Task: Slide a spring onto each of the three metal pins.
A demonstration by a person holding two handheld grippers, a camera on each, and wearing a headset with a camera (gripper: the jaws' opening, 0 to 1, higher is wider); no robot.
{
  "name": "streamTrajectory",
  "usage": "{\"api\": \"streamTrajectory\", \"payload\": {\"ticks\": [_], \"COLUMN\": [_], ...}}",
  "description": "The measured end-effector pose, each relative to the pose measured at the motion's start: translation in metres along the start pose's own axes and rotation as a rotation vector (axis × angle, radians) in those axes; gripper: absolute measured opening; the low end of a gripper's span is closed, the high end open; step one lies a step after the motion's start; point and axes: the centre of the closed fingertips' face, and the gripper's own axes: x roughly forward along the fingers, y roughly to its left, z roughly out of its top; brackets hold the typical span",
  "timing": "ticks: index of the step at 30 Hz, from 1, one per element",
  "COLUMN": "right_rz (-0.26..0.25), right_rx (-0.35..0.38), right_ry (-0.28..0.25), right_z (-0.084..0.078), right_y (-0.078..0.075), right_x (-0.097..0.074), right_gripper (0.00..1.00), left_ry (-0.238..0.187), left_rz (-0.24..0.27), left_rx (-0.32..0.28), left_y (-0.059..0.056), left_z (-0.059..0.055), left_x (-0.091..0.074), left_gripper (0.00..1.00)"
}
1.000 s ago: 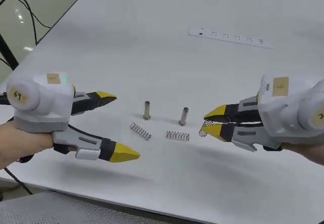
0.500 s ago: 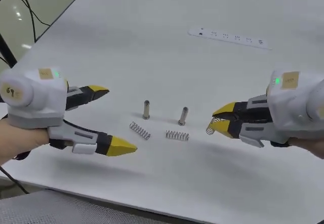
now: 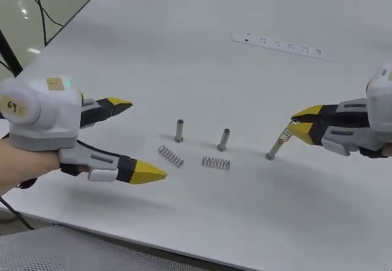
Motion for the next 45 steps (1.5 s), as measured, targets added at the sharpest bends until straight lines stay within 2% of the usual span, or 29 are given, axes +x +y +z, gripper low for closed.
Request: {"api": "streamTrajectory", "payload": {"ticks": [10,24,26,35,45], "right_rz": [0.0,0.002,0.006,0.017,0.017], "right_rx": [0.035,0.043,0.068,0.056,0.075], "right_ry": [0.007,0.036,0.027,0.042,0.076], "right_z": [-0.004,-0.016,-0.015,-0.02,-0.04], "right_y": [-0.005,-0.005,-0.005,-0.001,0.002], "right_x": [0.006,0.017,0.018,0.026,0.044], "right_gripper": [0.07,0.07,0.07,0.07,0.07], "left_ry": [-0.012,-0.022,-0.021,-0.019,-0.02], "left_rz": [0.004,0.02,0.022,0.026,0.032], "left_rx": [-0.004,-0.013,-0.016,-0.02,-0.027], "left_y": [0.003,0.006,0.006,0.007,0.008], "left_z": [0.004,0.005,0.006,0.006,0.006], "left_x": [0.0,-0.003,-0.004,-0.005,-0.005], "left_gripper": [0.98,0.98,0.98,0.98,0.98]}}
